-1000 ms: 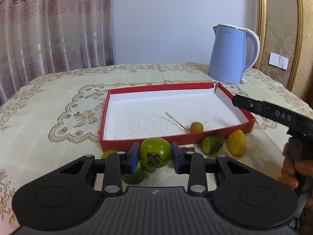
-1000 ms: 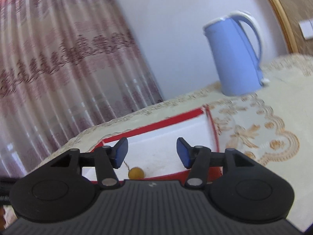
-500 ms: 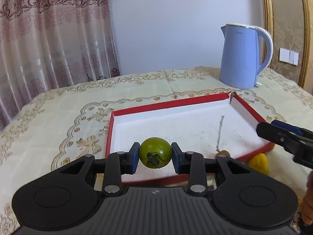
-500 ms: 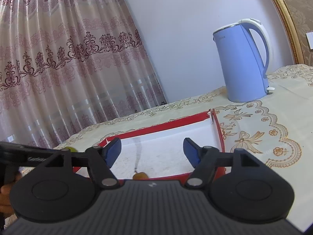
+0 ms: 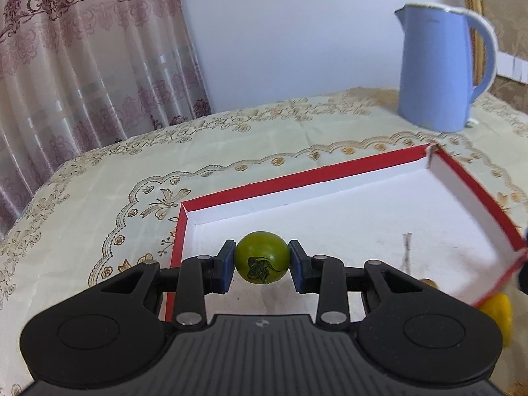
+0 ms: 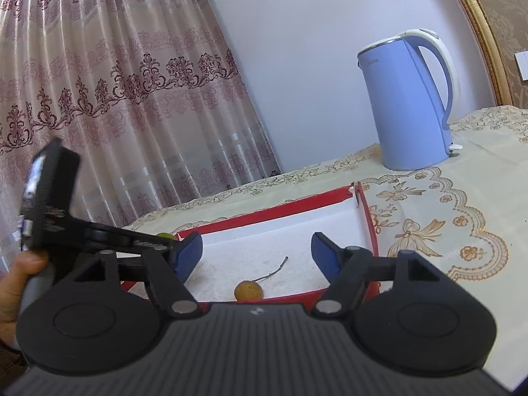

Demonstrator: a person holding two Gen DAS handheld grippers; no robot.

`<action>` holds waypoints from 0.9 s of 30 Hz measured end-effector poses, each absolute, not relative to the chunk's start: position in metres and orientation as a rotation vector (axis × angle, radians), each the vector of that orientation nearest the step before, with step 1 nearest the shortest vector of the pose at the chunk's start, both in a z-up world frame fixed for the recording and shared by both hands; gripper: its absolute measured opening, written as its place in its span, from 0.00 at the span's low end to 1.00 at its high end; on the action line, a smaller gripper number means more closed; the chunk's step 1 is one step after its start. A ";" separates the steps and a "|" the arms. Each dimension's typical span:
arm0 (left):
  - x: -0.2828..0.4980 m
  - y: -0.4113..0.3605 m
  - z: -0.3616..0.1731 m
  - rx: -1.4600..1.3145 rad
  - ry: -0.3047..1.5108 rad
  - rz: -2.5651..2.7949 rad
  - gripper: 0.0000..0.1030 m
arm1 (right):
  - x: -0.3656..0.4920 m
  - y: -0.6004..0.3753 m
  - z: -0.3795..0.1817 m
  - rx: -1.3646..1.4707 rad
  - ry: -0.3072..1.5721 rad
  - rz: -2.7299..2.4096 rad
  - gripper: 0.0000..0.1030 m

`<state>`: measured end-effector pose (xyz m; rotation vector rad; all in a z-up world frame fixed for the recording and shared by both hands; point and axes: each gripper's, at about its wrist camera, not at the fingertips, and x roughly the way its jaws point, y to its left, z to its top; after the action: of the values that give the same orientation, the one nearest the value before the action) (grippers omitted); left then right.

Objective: Organize fruits
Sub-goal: 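Lift the green tomato into the red tray and open the left gripper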

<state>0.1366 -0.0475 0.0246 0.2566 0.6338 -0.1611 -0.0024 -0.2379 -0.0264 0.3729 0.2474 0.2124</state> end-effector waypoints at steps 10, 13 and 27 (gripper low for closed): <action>0.164 -0.058 0.014 0.284 0.670 -0.126 0.33 | -0.001 -0.239 -0.027 0.377 0.253 0.214 0.72; 0.169 -0.059 0.011 0.286 0.680 -0.117 0.33 | -0.002 -0.239 -0.027 0.378 0.251 0.215 0.72; 0.177 -0.062 0.009 0.303 0.689 -0.073 0.38 | -0.001 -0.239 -0.029 0.377 0.252 0.217 0.72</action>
<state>0.1774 -0.0623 0.0085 0.3029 0.6892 -0.0732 -0.0010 -0.2385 -0.0285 0.3771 0.2525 0.2170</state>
